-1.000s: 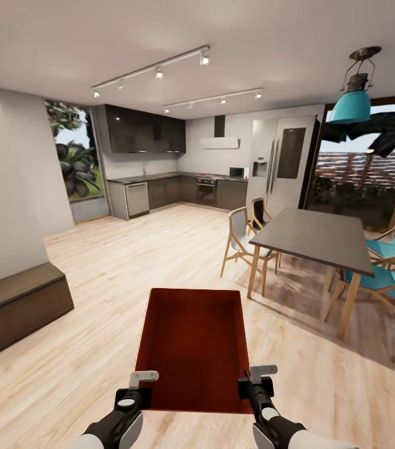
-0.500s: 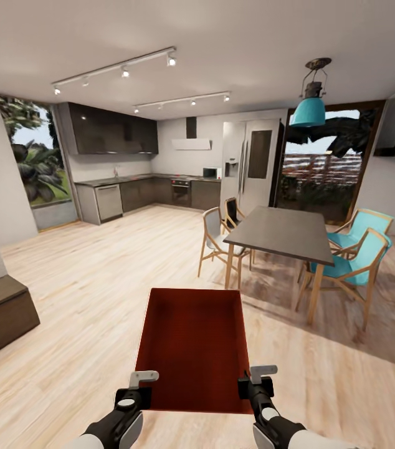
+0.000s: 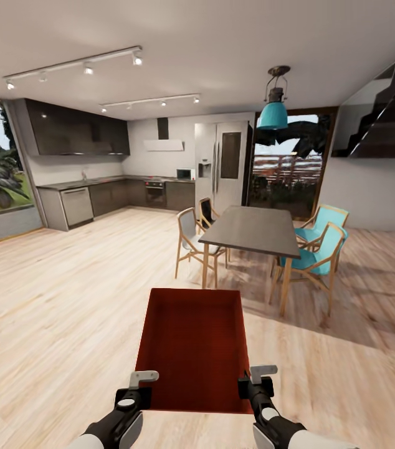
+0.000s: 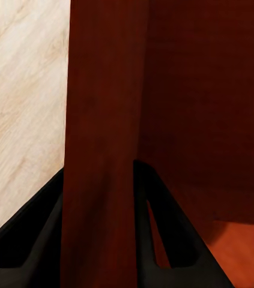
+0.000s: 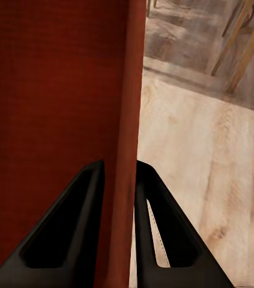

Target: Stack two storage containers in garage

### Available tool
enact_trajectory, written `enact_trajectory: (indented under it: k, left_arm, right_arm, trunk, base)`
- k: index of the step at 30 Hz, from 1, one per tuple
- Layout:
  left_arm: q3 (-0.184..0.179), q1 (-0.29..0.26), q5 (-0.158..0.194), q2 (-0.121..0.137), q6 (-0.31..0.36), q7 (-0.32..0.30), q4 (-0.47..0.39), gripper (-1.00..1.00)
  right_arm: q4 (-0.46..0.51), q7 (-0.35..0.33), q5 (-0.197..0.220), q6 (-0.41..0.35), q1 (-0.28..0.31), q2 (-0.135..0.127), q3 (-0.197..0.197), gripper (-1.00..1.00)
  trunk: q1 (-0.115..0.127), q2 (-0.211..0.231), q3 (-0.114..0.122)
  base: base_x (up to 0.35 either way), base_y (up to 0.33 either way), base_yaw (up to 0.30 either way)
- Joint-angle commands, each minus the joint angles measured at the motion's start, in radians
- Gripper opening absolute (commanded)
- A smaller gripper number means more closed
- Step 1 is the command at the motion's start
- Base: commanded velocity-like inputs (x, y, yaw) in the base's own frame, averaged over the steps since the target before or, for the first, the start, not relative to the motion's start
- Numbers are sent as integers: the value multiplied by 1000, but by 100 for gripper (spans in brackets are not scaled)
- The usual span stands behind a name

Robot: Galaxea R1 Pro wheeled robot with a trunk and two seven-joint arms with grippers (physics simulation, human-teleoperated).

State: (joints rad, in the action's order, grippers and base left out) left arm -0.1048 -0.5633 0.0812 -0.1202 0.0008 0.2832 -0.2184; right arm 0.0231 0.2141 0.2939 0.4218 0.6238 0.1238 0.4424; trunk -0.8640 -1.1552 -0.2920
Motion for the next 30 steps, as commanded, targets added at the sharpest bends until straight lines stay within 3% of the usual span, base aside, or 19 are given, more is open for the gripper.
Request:
enact_trajectory:
  k: [1, 30]
  left_arm:
    - [-3, 0, 18, 1, 1, 11, 4, -100]
    - [-3, 0, 18, 1, 1, 11, 4, -100]
  right_arm:
    - [0, 11, 22, 61, 2, 0, -26, -100]
    - [0, 11, 22, 61, 2, 0, -25, -100]
  trunk:
    - [0, -1, -1]
    - [0, -1, 7]
  base:
    - [0, 0, -283]
    - [0, 0, -283]
